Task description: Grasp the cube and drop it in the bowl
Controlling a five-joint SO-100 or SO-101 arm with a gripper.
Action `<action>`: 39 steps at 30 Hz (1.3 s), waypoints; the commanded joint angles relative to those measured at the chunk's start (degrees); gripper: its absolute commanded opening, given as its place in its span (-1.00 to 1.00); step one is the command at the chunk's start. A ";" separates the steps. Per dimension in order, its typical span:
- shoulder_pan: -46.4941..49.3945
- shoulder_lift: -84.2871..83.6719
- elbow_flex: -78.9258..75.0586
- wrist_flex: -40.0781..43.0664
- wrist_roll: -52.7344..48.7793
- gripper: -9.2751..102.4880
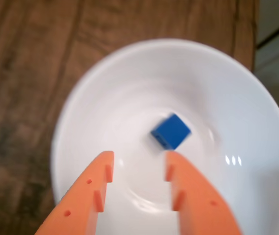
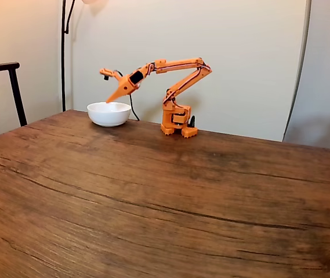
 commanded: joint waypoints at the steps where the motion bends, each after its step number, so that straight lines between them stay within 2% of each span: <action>1: -4.83 1.49 -5.71 -0.35 -0.44 -0.80; 5: -12.92 1.49 -9.49 -0.35 -0.53 -0.84; 12: -28.56 1.49 -9.93 -0.70 -6.94 -0.84; 28: -56.87 3.87 -6.06 0.44 -3.34 -0.85; 39: -63.63 32.08 -2.72 28.48 -3.16 -0.84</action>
